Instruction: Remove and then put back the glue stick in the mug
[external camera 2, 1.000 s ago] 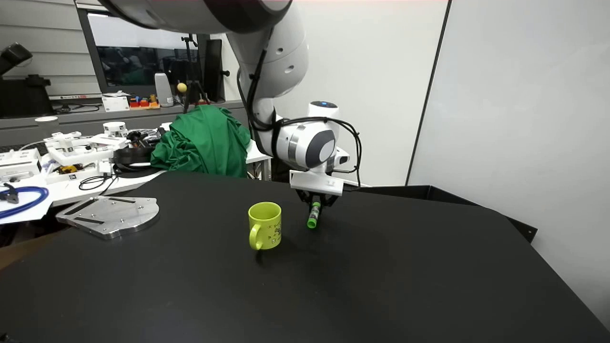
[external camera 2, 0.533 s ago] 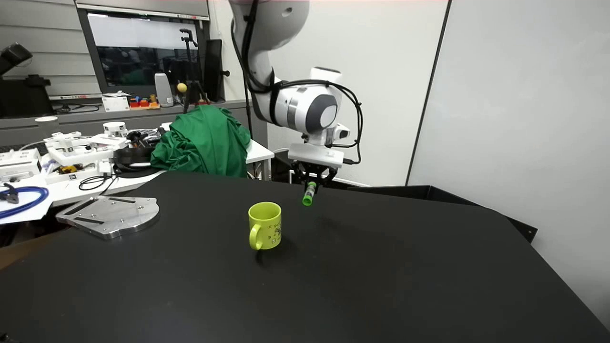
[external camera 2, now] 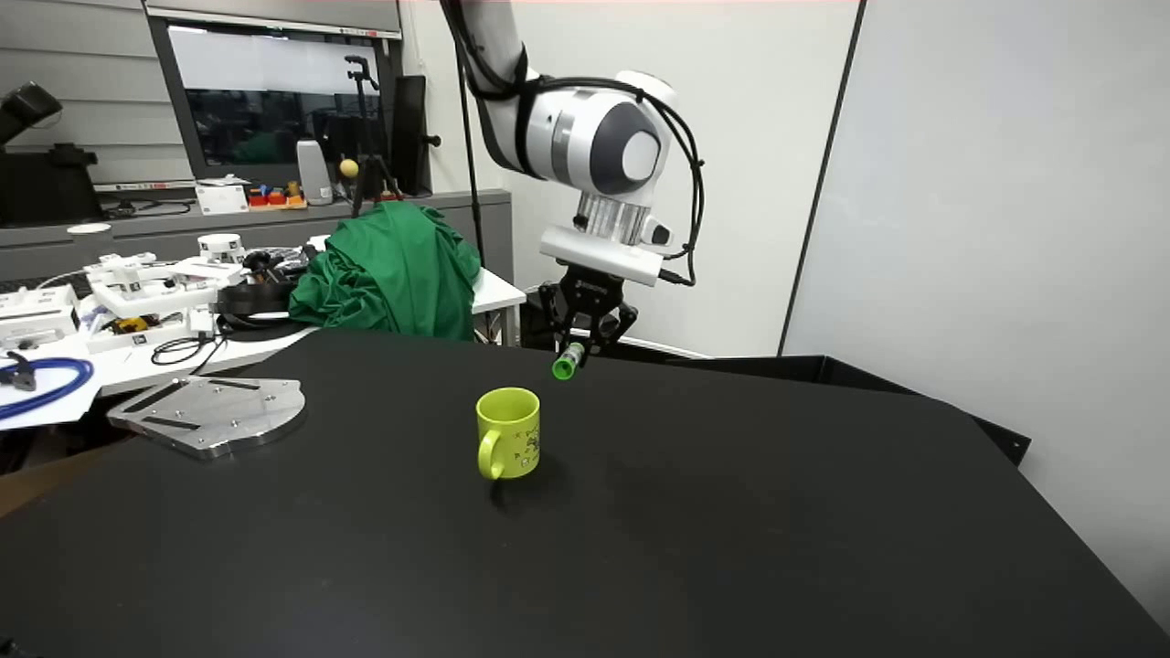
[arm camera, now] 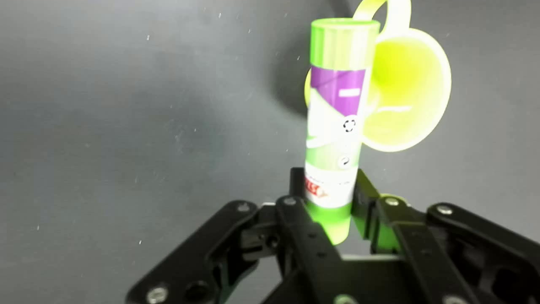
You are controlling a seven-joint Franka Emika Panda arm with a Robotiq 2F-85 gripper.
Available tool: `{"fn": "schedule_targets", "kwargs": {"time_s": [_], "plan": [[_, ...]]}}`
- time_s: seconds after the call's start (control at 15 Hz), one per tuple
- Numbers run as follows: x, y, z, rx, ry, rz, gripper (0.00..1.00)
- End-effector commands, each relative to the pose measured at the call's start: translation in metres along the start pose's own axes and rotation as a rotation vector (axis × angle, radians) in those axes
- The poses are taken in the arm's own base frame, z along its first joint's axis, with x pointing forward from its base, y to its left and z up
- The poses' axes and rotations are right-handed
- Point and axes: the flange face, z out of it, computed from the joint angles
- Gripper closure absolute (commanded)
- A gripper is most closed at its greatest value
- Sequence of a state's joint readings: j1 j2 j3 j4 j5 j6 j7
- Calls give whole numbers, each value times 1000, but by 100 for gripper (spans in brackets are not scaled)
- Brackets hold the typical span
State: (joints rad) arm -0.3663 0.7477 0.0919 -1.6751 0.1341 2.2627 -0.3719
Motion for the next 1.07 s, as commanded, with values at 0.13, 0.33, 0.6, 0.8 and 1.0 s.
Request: {"fn": "schedule_targets", "kwargs": {"time_s": [0.13, 0.33, 0.6, 0.8, 1.0], "plan": [[-20, -5, -7, 138, -258, 72, 93], [-16, -12, -7, 210, -365, 111, 93], [-1, -26, -3, 269, -447, 127, 93], [11, -32, 7, 297, -488, 147, 93], [19, -34, 21, 315, -533, 168, 93]]}}
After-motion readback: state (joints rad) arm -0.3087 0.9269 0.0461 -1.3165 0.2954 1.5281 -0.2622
